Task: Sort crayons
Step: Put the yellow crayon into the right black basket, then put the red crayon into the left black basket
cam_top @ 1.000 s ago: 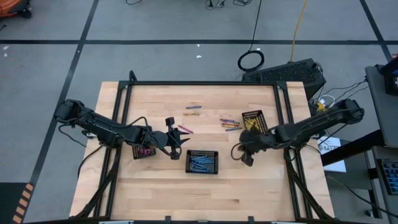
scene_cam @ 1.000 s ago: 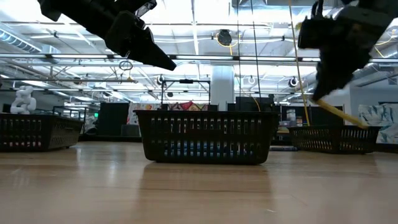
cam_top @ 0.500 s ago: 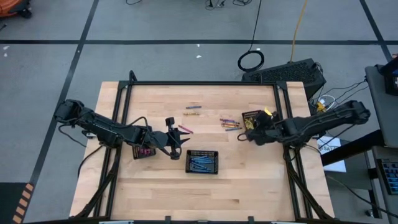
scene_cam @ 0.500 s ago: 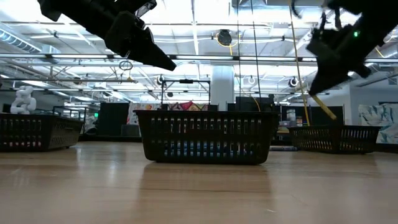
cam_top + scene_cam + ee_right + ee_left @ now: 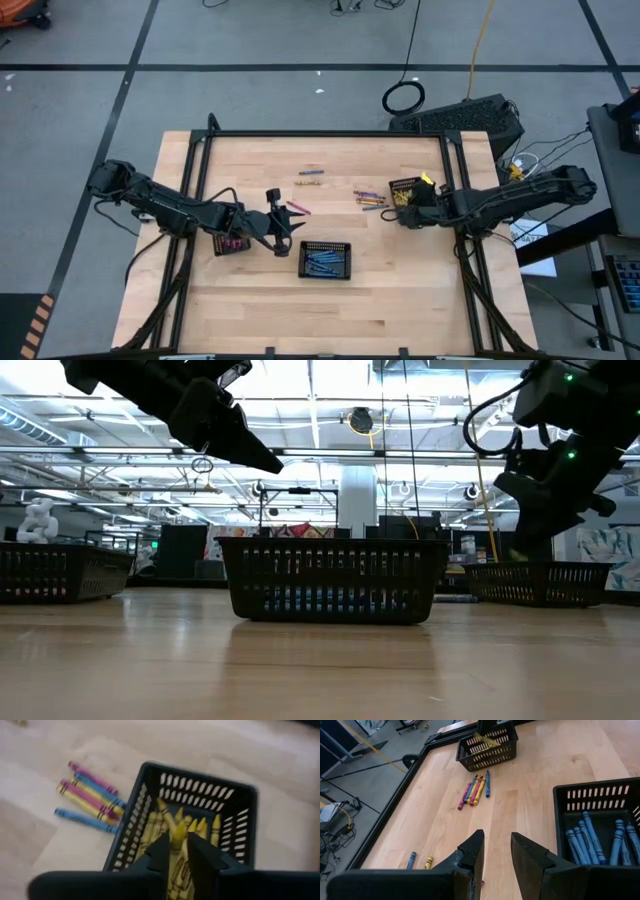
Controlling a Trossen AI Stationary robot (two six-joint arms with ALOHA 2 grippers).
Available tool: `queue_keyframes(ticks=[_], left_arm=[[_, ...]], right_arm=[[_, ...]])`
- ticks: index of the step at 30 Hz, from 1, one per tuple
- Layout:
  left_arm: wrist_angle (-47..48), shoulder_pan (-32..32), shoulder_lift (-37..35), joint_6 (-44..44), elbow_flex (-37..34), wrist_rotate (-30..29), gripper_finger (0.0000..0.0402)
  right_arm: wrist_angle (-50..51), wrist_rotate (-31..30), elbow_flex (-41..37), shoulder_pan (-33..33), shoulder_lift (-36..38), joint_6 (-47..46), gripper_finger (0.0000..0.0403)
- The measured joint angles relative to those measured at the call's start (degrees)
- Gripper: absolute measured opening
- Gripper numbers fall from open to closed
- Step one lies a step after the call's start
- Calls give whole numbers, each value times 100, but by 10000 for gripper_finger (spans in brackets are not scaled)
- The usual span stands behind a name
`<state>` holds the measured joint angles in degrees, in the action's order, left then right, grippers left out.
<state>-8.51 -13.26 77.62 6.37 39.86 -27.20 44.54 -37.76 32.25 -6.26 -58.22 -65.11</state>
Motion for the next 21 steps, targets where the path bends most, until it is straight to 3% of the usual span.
queue_keyframes(ticks=[5, 9, 15, 21], left_arm=[[0, 0, 0, 0, 0, 0, 95], [-2, 0, 0, 0, 0, 0, 95], [-1, 0, 0, 0, 0, 0, 95], [-2, 0, 0, 0, 0, 0, 95]], right_arm=[[-16, 368, 0, 188, 0, 301, 118], [-12, 819, -2, 480, 0, 319, 137], [-14, 1062, -2, 919, -160, 569, 120], [-105, 1115, -2, 1135, -776, 881, 72]])
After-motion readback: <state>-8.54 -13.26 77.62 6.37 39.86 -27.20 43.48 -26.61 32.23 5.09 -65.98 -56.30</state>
